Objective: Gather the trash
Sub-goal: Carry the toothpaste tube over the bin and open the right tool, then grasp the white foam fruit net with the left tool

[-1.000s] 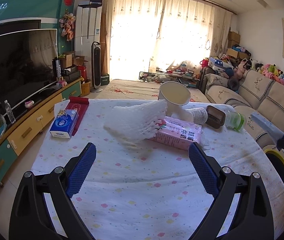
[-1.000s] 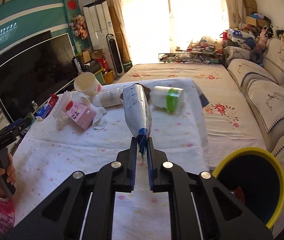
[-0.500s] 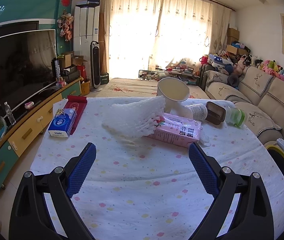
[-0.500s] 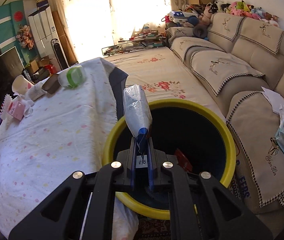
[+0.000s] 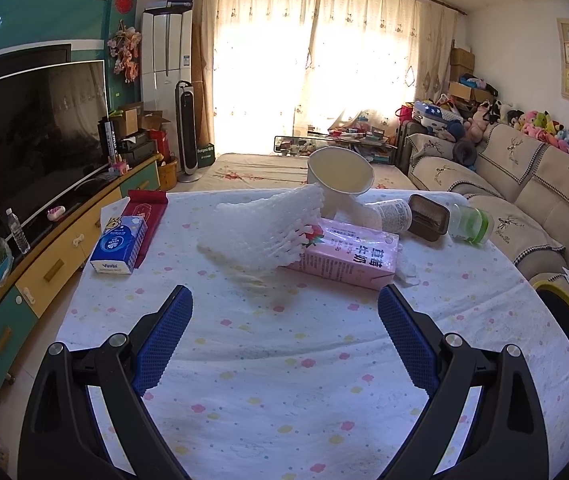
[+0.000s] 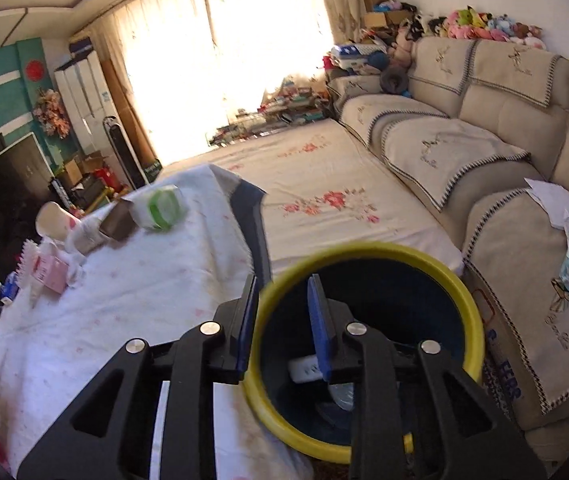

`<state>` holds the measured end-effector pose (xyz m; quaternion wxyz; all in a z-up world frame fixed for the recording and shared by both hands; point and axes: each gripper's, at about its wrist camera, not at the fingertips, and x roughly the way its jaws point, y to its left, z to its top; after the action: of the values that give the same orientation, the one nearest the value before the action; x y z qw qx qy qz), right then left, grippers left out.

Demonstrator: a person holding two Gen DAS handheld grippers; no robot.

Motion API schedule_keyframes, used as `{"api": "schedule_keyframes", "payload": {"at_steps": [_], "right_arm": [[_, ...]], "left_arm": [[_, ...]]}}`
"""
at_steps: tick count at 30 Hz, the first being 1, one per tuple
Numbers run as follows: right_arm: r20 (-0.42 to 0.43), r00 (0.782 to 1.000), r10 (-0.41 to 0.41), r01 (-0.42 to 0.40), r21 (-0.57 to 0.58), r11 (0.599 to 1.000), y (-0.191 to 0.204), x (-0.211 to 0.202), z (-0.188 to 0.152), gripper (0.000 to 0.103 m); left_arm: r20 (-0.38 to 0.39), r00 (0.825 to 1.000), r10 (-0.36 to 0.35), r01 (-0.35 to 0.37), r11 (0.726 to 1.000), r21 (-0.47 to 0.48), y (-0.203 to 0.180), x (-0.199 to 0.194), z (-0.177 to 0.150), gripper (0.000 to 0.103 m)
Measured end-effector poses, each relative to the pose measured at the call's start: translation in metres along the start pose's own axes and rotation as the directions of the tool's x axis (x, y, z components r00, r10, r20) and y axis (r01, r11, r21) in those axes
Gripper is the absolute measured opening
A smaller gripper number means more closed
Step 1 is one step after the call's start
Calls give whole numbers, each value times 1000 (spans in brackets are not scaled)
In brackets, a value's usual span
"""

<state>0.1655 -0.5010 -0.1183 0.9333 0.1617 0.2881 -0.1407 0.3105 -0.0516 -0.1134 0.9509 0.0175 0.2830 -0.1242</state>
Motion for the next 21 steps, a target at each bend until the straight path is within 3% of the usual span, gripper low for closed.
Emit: {"api": "schedule_keyframes", "payload": {"at_steps": [7,13,21], "right_arm": [[39,981,189,-184,-117,976,103,31,36,29],[13,970,241,-234,-190,953,142,50,31,34],[-24,966,258,-259,-176,950,140,57,23,37]], "left_arm": [[-51,998,-30,31,999,20,-10,13,-2,92],[-143,987,-69,76,996,47,-24,33,8,92],[-135,985,111,-86,979,182,-27,75,38,92]]}}
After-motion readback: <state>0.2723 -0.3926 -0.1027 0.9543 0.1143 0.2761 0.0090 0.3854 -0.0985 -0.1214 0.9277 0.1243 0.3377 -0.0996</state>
